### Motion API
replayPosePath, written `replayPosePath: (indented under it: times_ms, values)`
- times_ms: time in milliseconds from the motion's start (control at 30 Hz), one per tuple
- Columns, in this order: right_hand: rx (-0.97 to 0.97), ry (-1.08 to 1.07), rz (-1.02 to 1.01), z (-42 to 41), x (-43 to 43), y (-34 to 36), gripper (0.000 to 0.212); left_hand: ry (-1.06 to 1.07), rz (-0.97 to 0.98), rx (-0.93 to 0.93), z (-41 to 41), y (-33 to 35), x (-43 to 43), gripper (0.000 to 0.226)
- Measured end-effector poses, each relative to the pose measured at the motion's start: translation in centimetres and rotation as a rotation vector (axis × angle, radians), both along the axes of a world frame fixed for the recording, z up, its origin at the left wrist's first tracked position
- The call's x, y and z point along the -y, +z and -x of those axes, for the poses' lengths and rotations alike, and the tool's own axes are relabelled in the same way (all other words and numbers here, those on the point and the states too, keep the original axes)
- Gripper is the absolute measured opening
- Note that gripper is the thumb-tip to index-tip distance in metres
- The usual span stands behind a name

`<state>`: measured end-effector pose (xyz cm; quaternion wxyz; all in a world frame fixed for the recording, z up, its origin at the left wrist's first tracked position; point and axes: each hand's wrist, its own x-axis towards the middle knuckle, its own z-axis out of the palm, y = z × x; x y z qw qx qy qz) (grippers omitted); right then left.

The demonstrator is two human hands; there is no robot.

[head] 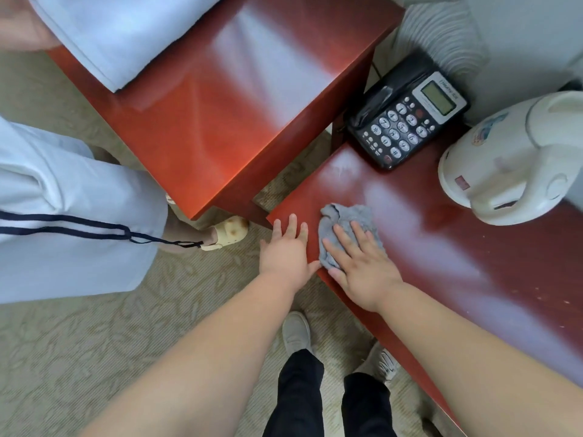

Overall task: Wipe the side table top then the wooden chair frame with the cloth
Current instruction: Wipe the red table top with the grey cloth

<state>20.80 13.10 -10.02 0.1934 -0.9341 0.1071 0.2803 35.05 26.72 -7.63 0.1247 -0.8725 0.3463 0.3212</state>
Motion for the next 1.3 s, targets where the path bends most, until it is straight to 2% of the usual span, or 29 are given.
replayPosePath:
  times_ms: [133,267,333,567,633,767,1033,1133,1300]
  values:
    - [0.022,-0.045,0.03,-5.0,1.6,-0.3,0.086,0.034,0.036,0.0,0.2,-1.0,-0.5,0.101]
    - [0.016,-0.149,0.059,-12.4,4.4,-1.1,0.078,0.047,0.088,0.021,0.3,-1.5,-1.2,0.1]
    - [0.023,-0.155,0.098,-13.4,5.0,-1.3,0.078,0.056,0.106,0.019,0.4,-1.6,-1.5,0.099]
    - [-0.002,-0.169,0.044,-2.0,1.0,-0.1,0.081,-0.007,0.049,0.04,0.7,-0.6,-1.0,0.1]
    - [-0.037,-0.136,0.047,0.4,0.6,0.4,0.085,-0.056,0.088,0.08,0.7,-0.3,-0.7,0.101]
    - [-0.054,-0.108,0.076,-1.2,1.9,0.6,0.098,0.02,0.258,-0.002,-0.1,-1.2,0.6,0.114]
    - [0.019,-0.132,0.173,-11.6,7.0,0.0,0.1,0.087,0.101,-0.066,-0.2,-1.3,2.5,0.127]
    - [0.06,-0.171,0.172,-10.6,6.8,-0.3,0.097,0.076,0.048,-0.055,0.0,-0.9,3.3,0.127]
    - [0.039,-0.227,0.12,-2.2,5.2,-0.3,0.091,0.046,0.046,-0.044,0.0,-0.7,3.3,0.127]
